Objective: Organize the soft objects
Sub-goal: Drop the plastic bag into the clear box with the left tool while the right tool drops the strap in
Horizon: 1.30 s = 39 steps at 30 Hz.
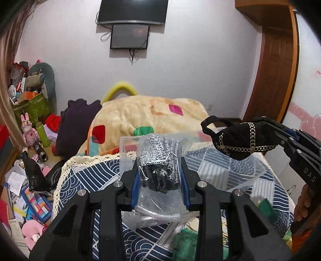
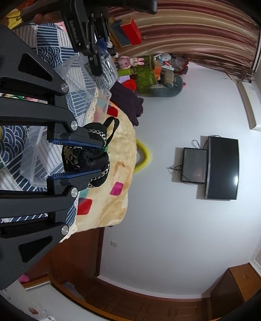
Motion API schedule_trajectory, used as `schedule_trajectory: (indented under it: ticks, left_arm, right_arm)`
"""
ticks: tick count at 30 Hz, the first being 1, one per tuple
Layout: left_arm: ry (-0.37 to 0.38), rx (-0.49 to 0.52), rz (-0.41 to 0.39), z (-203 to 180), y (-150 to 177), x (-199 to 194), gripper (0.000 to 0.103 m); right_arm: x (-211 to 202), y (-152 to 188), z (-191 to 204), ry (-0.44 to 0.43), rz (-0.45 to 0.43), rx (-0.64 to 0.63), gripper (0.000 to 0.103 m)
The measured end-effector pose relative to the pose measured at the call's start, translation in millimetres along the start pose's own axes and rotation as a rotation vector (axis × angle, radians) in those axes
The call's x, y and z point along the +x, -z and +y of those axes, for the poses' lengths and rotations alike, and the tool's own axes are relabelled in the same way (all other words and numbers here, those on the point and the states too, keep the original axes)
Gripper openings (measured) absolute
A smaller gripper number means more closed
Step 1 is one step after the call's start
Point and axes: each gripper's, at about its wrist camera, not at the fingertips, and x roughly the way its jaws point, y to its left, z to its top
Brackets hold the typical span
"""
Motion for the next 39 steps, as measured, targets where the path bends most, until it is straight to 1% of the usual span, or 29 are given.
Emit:
schedule_trajectory:
  ticks: [8,17,23,24,26,28,29,31,33,36,39]
  left_arm:
    - [-0.01,0.036,0.092,-1.6,2.7,38.3,0.034]
    - [-0.03,0.072,0.174,-9.5,2.8,67.1,0.034]
    - [-0.04,0.094,0.203,-14.2,4.7,73.3,0.035]
    - [-0.039,0.096,0.205,-14.5,5.4,72.8,0.036]
    - [-0.043,0.098,0.205,-14.7,5.9,72.1,0.039]
    - [-0.044,0.099,0.201,-15.0,6.0,68.9,0.045]
    - [-0.043,0.1,0.197,-15.2,5.7,66.5,0.046]
    - [-0.041,0.103,0.185,-15.6,5.2,61.2,0.052]
    - [-0.045,0.108,0.165,-16.8,4.5,53.3,0.057]
    - [-0.047,0.114,0.138,-18.7,2.5,41.6,0.063]
    - [-0.067,0.124,0.104,-21.4,1.1,29.4,0.066]
  right_arm:
    - [29.8,11.0,0.0,-0.007,0.092,-0.021,0.019]
    - [61.9,19.1,-6.6,-0.015,0.22,-0.016,0.019]
    - [59.2,22.7,-6.3,-0.023,0.252,-0.033,0.021]
    - [59.3,22.5,-6.2,-0.027,0.258,-0.034,0.024]
    - [58.6,23.0,-6.2,-0.04,0.268,-0.034,0.024]
    - [57.7,22.5,-6.3,-0.04,0.272,-0.035,0.029]
    - [57.2,22.8,-6.7,-0.043,0.274,-0.034,0.033]
    - [53.7,23.4,-7.2,-0.046,0.275,-0.036,0.039]
    - [52.2,22.7,-7.5,-0.046,0.272,-0.038,0.043]
    - [44.7,21.0,-9.5,-0.053,0.256,-0.028,0.045]
    - [35.0,17.4,-10.9,-0.053,0.234,-0.02,0.046]
